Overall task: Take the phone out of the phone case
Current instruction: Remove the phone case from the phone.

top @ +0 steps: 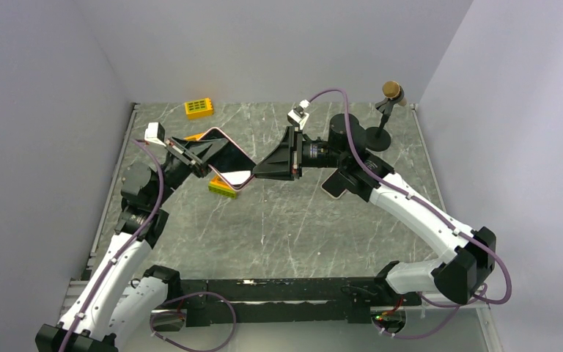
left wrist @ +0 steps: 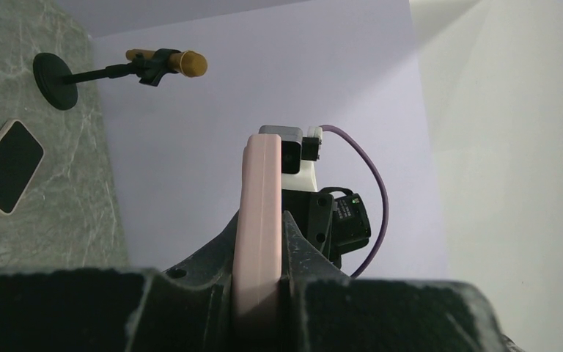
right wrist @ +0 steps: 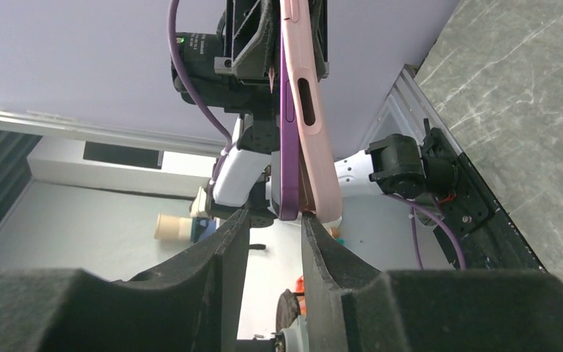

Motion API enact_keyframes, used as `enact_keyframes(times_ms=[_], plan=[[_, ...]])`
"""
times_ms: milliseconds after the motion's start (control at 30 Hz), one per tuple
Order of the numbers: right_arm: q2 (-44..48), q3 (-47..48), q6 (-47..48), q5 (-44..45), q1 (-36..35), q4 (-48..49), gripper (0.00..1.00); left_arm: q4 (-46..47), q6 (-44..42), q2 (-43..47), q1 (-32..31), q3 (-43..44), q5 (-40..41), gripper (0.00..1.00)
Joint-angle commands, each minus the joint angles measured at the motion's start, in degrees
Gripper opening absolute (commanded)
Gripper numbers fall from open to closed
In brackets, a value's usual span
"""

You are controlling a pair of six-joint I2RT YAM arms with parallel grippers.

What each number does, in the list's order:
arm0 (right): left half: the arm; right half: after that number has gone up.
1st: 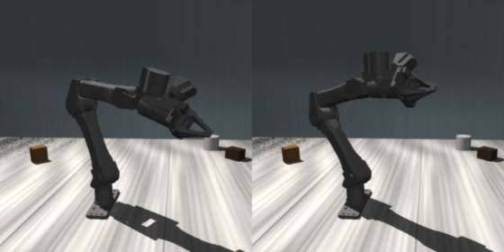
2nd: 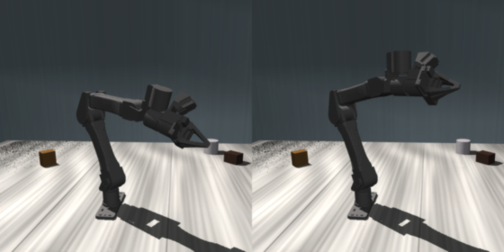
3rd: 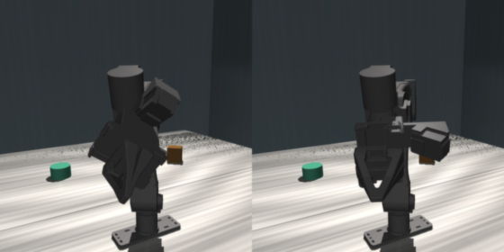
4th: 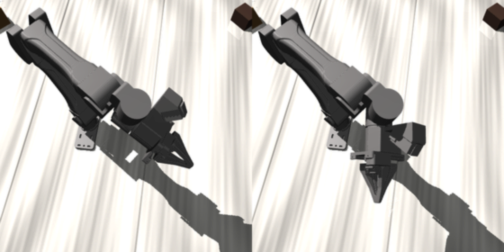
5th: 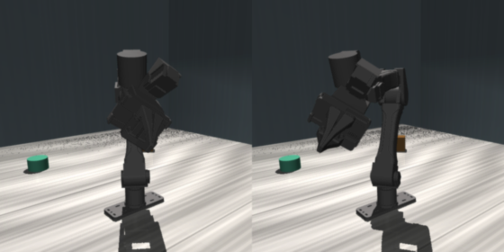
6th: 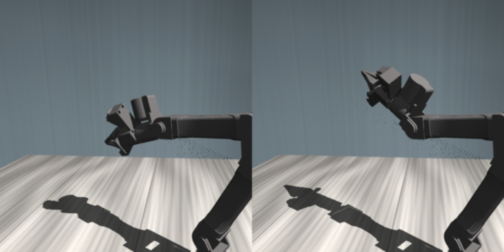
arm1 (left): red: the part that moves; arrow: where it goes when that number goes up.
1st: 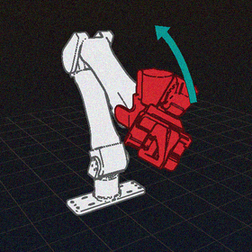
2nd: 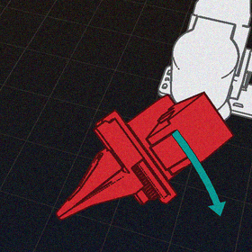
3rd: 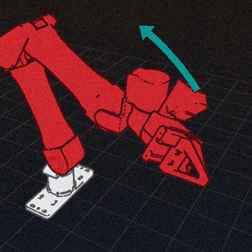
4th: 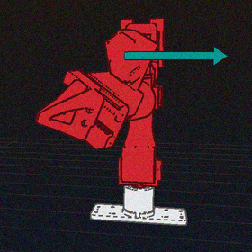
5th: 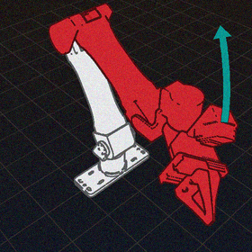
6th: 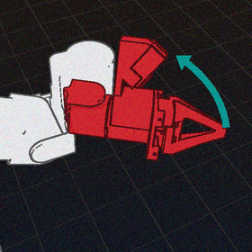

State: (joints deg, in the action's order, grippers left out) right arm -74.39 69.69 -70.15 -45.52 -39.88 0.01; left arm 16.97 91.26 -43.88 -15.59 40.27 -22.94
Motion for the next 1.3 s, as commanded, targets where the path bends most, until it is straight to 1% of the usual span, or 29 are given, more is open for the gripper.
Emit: enact_keyframes(times_ms=[0, 133, 300, 433, 500, 600, 667, 700, 733, 767, 800, 833, 900, 967, 1000, 1067, 1133, 1267], plan=[[-0.86, 0.40, 0.15, 0.51, -0.11, 1.56, 0.35, 7.82, 2.23, 0.43, -0.36, 3.58, -3.28, 0.00], [-2.03, 1.84, 0.66, -0.51, -0.11, 1.36, 0.34, 4.31, -1.07, -2.19, -0.99, 7.50, -8.13, 0.00], [-4.27, 4.67, 2.78, -4.51, -0.17, 0.37, 0.26, 0.19, -5.62, -7.03, -1.70, 13.31, -16.89, 0.00], [-5.60, 6.59, 4.89, -6.53, -0.19, -2.12, 0.25, -3.12, -9.38, -11.13, -2.01, 17.66, -23.16, 0.00], [-6.49, 6.71, 4.20, -7.43, -0.38, -0.85, 0.23, -6.13, -11.57, -12.01, -2.72, 19.86, -23.51, 0.00], [-7.86, 6.36, 2.51, -8.19, -0.84, 2.66, 0.20, -5.53, -11.65, -13.06, -3.74, 20.68, -23.14, 0.00], [-8.51, 6.21, 1.56, -8.81, -1.07, 4.55, 0.13, -2.84, -10.32, -13.80, -4.32, 20.06, -23.09, 0.00], [-8.54, 6.04, 1.03, -8.89, -1.08, 5.57, 0.08, -1.25, -9.46, -14.12, -4.33, 19.65, -23.34, 0.00], [-8.24, 5.84, 0.79, -8.91, -1.01, 6.23, 0.01, -0.42, -8.73, -14.23, -4.20, 19.21, -23.68, 0.02], [-7.88, 5.73, 0.80, -8.71, -0.65, 6.39, 0.00, -0.88, -8.85, -13.80, -4.09, 18.71, -22.93, 0.17], [-7.43, 5.58, 0.51, -8.48, -0.23, 6.71, 0.00, -2.40, -10.01, -12.70, -4.07, 18.29, -21.32, 0.33], [-6.93, 5.02, -0.50, -8.45, 0.63, 7.83, 0.00, -4.65, -11.93, -11.36, -4.03, 18.16, -19.48, 0.47], [-6.00, 2.98, -4.89, -8.97, 1.98, 13.66, 0.00, -9.89, -16.46, -8.14, -4.00, 18.16, -15.64, 0.69], [-5.09, 0.61, -10.46, -9.63, 3.15, 21.33, 0.00, -12.38, -18.57, -5.45, -3.57, 17.61, -14.03, 0.91], [-4.91, -0.28, -12.97, -9.94, 3.88, 24.58, 0.00, -12.31, -18.79, -4.45, -3.26, 16.85, -13.78, 0.98], [-4.55, -1.48, -16.62, -10.24, 5.13, 28.88, 0.00, -11.23, -18.38, -2.37, -3.06, 14.83, -13.28, 0.99], [-4.17, -2.32, -19.58, -10.38, 6.51, 31.79, 0.00, -12.38, -18.86, 0.10, -3.04, 13.12, -11.86, 0.99], [-3.67, -3.12, -22.89, -10.20, 8.48, 35.37, 0.00, -20.19, -21.77, 4.82, -3.04, 10.77, -8.59, 0.99]])
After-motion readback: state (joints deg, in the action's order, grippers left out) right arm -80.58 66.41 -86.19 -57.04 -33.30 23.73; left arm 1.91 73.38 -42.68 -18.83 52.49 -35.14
